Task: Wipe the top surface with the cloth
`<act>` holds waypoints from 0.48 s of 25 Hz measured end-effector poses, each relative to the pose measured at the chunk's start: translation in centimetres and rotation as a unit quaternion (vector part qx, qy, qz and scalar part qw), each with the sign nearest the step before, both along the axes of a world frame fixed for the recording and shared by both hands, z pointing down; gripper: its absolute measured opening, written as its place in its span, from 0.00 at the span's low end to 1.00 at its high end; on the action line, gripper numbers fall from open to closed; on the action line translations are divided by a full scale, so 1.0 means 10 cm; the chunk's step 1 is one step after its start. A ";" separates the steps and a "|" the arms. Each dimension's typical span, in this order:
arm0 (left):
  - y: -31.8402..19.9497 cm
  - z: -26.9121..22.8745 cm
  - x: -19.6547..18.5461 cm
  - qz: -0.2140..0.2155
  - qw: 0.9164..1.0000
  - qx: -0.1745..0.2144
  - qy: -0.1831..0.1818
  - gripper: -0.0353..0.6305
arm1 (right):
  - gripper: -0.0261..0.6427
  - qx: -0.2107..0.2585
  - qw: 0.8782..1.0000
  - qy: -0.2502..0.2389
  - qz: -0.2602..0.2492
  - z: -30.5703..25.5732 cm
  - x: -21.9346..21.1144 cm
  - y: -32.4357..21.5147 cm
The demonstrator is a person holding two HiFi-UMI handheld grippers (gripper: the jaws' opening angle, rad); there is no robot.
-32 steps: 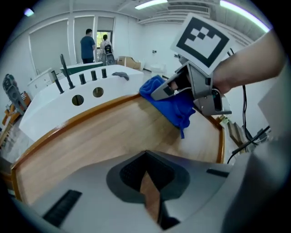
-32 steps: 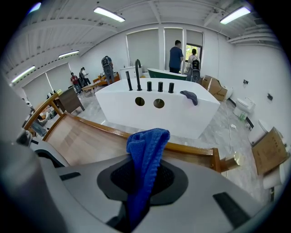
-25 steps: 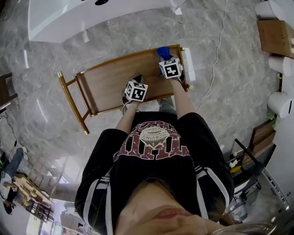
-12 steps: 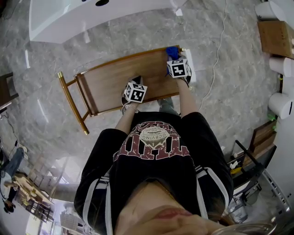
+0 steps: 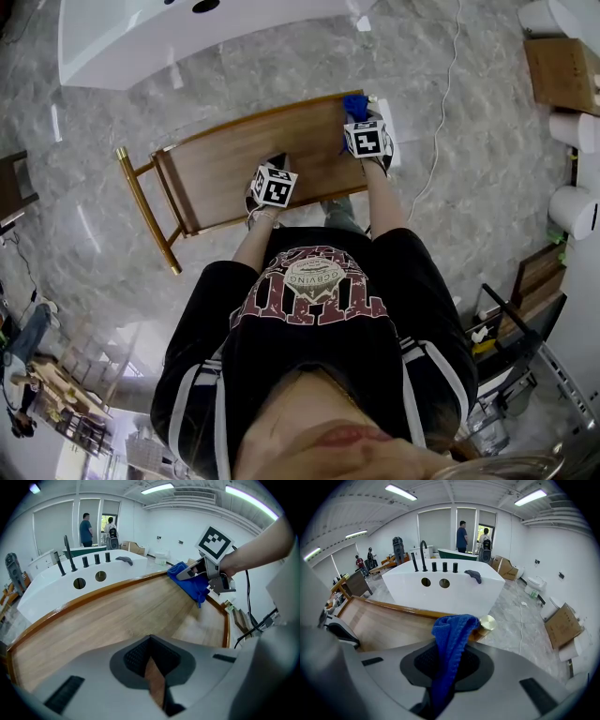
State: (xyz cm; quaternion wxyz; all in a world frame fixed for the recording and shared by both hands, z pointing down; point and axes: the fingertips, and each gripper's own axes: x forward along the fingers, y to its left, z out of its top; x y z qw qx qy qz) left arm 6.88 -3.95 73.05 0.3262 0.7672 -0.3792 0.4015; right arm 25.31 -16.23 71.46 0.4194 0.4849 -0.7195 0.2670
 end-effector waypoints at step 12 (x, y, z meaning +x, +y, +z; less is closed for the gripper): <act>0.02 -0.04 0.04 0.007 1.000 -0.004 -0.002 0.12 | 0.12 -0.004 0.999 -0.019 0.037 0.01 0.14 0.40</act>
